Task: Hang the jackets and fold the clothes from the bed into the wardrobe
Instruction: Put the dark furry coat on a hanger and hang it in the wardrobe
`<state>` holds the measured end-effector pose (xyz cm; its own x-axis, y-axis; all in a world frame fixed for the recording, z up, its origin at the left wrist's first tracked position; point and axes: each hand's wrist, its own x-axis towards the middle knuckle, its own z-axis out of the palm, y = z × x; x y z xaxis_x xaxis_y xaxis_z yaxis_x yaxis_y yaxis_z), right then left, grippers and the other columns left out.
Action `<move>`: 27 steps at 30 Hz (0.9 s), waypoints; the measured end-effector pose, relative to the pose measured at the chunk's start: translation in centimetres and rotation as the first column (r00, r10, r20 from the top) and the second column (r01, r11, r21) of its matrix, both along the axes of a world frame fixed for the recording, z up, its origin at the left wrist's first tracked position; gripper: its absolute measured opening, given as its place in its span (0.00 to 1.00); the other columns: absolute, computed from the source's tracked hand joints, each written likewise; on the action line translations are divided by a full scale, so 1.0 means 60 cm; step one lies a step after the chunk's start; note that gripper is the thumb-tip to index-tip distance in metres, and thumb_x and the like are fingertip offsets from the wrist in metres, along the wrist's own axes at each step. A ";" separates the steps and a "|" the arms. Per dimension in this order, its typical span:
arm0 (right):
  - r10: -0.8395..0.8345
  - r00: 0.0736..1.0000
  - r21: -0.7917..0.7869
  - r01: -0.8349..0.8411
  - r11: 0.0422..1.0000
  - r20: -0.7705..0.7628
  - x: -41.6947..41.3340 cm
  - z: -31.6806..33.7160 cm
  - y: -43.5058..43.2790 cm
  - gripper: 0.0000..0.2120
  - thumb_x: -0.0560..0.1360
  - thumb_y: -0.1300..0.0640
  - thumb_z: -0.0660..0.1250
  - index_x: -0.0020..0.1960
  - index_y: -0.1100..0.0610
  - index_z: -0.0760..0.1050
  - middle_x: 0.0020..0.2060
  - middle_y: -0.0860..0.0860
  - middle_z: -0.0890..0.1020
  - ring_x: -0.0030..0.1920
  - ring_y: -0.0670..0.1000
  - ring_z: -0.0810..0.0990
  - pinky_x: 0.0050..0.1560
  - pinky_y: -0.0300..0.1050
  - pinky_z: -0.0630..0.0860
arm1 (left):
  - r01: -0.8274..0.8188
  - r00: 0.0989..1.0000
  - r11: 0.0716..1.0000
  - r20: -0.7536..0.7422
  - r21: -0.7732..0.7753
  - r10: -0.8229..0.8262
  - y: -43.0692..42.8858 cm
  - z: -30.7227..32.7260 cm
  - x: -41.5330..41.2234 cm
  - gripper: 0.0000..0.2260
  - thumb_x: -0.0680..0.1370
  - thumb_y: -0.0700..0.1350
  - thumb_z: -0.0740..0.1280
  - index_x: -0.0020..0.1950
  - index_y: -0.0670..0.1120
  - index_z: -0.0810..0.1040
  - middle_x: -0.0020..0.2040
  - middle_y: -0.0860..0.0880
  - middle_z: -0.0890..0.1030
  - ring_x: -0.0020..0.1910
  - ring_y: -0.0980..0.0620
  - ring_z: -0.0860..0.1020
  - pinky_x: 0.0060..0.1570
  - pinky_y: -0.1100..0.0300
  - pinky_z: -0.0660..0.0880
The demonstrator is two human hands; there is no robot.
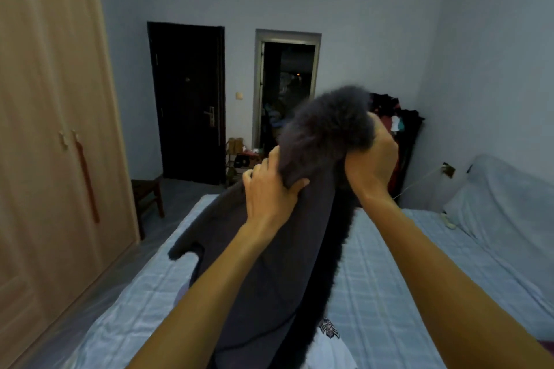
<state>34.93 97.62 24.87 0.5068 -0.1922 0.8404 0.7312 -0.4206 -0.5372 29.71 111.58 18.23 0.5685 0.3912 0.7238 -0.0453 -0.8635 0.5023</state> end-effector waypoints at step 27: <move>0.027 0.885 -0.670 -0.371 0.644 -0.464 -0.026 -0.173 0.002 0.17 0.76 0.61 0.58 0.61 0.47 0.73 0.51 0.55 0.81 0.50 0.63 0.77 0.42 0.52 0.71 | 0.101 0.858 0.972 -0.477 -0.211 -0.193 0.019 -0.163 -0.080 0.15 0.78 0.48 0.61 0.60 0.44 0.77 0.58 0.40 0.79 0.58 0.41 0.76 0.56 0.53 0.72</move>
